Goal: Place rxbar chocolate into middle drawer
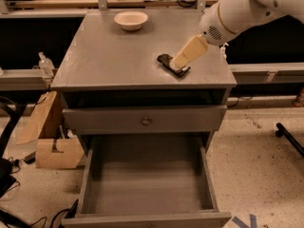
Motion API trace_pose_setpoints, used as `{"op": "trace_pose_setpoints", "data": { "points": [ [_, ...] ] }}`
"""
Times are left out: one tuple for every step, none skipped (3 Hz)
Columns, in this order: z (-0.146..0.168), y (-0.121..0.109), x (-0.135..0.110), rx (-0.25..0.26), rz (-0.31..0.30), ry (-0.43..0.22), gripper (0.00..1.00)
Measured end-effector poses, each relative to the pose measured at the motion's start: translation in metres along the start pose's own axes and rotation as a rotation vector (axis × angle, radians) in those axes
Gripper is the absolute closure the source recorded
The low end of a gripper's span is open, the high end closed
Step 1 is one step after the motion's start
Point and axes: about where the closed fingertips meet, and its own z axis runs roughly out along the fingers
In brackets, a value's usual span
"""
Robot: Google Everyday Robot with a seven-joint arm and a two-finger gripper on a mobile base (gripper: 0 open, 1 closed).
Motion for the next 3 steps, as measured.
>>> {"op": "trace_pose_setpoints", "data": {
  "points": [
    [0.001, 0.0, 0.001, -0.002, 0.049, 0.001, 0.0],
    [0.032, -0.008, 0.0, -0.049, 0.092, -0.023, 0.0],
    [0.073, -0.016, -0.004, -0.081, 0.13, -0.008, 0.0]
  ]
}}
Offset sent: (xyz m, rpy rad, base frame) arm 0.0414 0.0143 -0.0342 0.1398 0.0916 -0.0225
